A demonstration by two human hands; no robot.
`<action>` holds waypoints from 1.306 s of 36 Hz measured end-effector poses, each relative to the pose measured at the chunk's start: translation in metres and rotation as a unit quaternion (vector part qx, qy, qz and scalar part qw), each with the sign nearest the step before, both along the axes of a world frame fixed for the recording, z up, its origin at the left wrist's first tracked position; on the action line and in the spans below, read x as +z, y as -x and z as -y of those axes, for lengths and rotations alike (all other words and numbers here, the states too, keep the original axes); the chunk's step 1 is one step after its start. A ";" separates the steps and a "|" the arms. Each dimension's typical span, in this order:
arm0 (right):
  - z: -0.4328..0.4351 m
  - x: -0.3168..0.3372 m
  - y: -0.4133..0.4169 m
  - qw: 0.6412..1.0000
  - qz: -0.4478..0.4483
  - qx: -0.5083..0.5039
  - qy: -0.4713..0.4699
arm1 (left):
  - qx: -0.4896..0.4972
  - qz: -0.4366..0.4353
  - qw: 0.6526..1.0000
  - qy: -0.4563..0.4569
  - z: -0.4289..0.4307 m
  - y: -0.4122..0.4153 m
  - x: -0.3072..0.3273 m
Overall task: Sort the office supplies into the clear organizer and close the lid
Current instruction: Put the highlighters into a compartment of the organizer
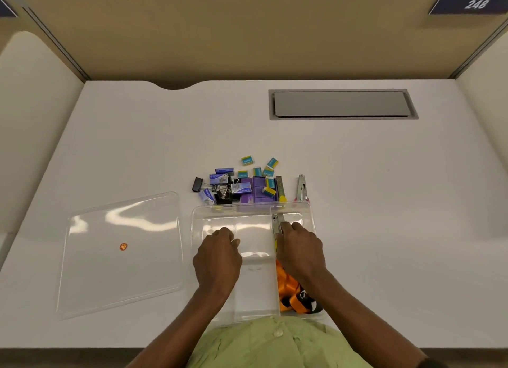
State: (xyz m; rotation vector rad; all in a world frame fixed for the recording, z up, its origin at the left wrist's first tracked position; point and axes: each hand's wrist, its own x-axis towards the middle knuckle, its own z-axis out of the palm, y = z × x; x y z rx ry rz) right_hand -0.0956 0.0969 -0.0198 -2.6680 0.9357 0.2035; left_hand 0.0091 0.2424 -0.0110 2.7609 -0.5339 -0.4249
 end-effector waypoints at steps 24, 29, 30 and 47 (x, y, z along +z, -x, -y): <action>0.133 -0.012 -0.067 0.973 -0.001 -0.219 -0.078 | 0.000 -0.014 1.000 0.003 0.001 0.000 -0.002; 0.141 -0.023 -0.082 0.971 0.002 -0.223 -0.090 | 0.010 -0.025 1.000 0.008 0.001 0.000 -0.003; 0.142 -0.024 -0.082 0.969 0.015 -0.229 -0.091 | 0.011 -0.026 1.000 0.009 0.001 0.000 -0.003; 0.037 0.032 -0.004 0.982 0.080 -0.169 -0.032 | 0.031 -0.056 0.998 0.014 0.001 -0.005 -0.003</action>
